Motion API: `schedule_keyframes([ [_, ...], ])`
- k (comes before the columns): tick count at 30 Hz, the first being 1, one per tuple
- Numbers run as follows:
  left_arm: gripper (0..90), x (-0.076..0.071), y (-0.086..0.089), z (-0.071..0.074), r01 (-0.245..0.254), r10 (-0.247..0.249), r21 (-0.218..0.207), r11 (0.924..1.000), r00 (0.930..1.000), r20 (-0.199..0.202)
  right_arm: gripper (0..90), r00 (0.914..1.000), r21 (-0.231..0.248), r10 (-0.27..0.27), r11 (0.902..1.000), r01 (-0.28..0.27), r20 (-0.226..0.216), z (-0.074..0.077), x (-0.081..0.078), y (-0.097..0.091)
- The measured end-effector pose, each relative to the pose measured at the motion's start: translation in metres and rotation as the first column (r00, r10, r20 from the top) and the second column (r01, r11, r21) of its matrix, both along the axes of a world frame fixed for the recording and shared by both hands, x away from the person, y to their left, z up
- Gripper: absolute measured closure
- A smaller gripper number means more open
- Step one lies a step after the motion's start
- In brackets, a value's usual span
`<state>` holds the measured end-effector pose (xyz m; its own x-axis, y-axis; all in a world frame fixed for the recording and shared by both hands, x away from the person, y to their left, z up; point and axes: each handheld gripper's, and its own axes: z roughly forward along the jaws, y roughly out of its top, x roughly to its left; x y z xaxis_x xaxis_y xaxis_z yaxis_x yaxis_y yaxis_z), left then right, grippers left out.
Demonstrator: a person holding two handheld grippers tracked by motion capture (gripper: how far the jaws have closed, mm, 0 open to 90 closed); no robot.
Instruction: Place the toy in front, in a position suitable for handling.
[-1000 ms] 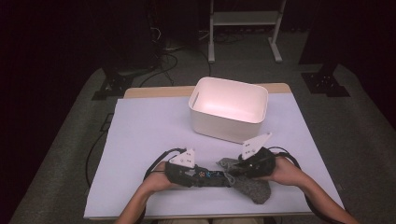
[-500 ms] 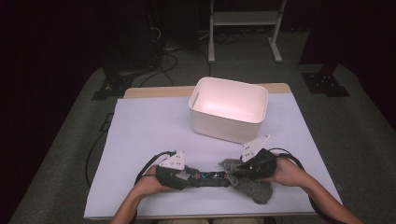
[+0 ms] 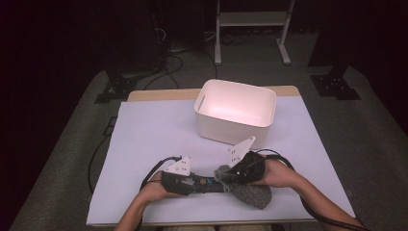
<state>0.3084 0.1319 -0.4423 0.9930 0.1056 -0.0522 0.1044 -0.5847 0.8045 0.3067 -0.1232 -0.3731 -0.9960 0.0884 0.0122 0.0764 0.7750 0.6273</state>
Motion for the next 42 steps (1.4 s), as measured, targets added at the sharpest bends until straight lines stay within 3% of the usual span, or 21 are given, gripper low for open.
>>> schedule_keyframes([
  [4,66.9,-0.001,0.0,0.0,0.003,-0.003,0.002,1.0,1.0,0.003,81.7,0.9999,-0.021,-0.012,0.9997,0.012,-0.003,0.0,0.0,-0.007],
  [11,66.6,-0.002,-0.001,0.0,0.0,0.0,0.004,1.0,1.0,0.0,82.2,0.9981,-0.061,-0.061,0.9963,0.061,-0.004,-0.002,-0.005,-0.037],
  [14,66.8,-0.001,-0.001,0.0,0.001,-0.001,0.005,1.0,1.0,0.0,82.2,0.9973,-0.04,-0.073,0.9966,0.073,-0.009,0.004,-0.005,-0.043],
  [17,66.8,0.0,0.0,0.001,0.008,-0.008,0.011,0.9999,1.0,0.001,82.2,0.9994,0.034,-0.034,0.9988,0.034,0.002,0.022,-0.008,-0.032],
  [20,66.8,0.0,0.0,0.0,0.003,-0.003,0.005,1.0,1.0,-0.003,82.2,0.9999,0.064,-0.01,0.9979,0.009,0.004,0.029,-0.008,-0.02],
  [23,66.8,0.0,0.0,0.0,0.002,-0.002,0.003,1.0,1.0,-0.001,82.1,0.9997,0.049,0.021,0.9986,-0.021,0.014,0.028,-0.007,0.002],
  [27,67.0,0.0,0.001,0.0,0.001,-0.001,-0.002,1.0,1.0,-0.003,82.0,0.9989,-0.009,0.046,0.9989,-0.046,0.001,0.009,0.001,0.027],
  [30,67.0,0.0,0.001,-0.001,0.004,-0.004,-0.006,1.0,1.0,-0.004,82.0,0.9989,-0.035,0.047,0.9983,-0.047,-0.01,0.0,0.002,0.028],
  [36,67.0,-0.001,0.001,0.0,-0.001,0.001,-0.004,1.0,1.0,-0.003,82.0,0.9999,-0.08,0.016,0.9966,-0.016,-0.005,0.002,0.001,0.006],
  [39,66.9,0.0,0.0,0.0,0.001,-0.002,-0.013,0.9999,0.9998,-0.019,82.0,1.0,-0.075,0.007,0.9972,-0.006,0.001,0.003,0.0,0.002],
  [42,67.0,0.001,0.0,-0.001,0.0,-0.001,-0.02,0.9998,0.9997,-0.024,82.0,0.9998,-0.049,0.02,0.9986,-0.02,-0.003,0.003,0.001,0.013],
])
